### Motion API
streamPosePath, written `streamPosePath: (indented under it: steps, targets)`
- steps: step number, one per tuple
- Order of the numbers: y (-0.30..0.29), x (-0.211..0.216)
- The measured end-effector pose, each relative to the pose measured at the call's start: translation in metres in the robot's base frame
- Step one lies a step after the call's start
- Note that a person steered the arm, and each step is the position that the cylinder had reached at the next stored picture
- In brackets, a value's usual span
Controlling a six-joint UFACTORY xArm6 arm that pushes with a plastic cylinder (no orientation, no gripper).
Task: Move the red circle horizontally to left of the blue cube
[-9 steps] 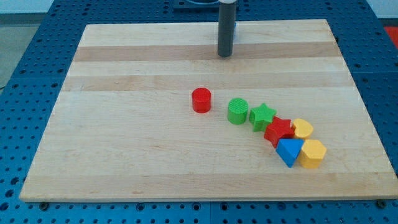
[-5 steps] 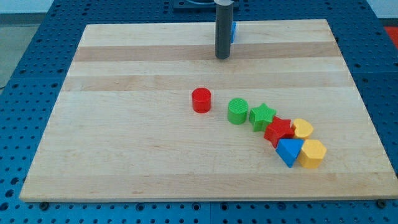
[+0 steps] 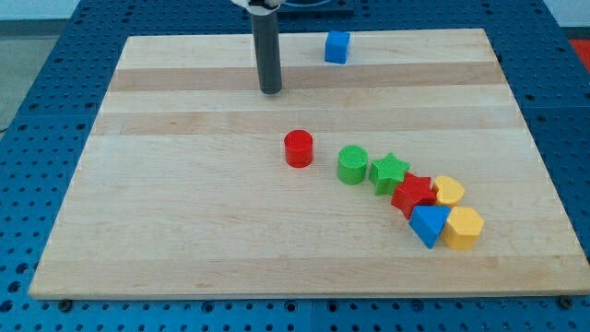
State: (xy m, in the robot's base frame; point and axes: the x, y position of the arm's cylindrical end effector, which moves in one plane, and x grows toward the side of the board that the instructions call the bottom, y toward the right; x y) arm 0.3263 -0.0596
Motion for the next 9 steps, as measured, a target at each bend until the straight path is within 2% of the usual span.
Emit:
streamPosePath:
  steps: [1, 2, 3, 4, 6, 7, 8, 9]
  targets:
    - [-0.005, 0.028]
    - [0.076, 0.057]
    - [0.114, 0.094]
    - [0.066, 0.1]
    - [0.065, 0.14]
    - [0.023, 0.14]
    - [0.006, 0.13]
    - [0.011, 0.137]
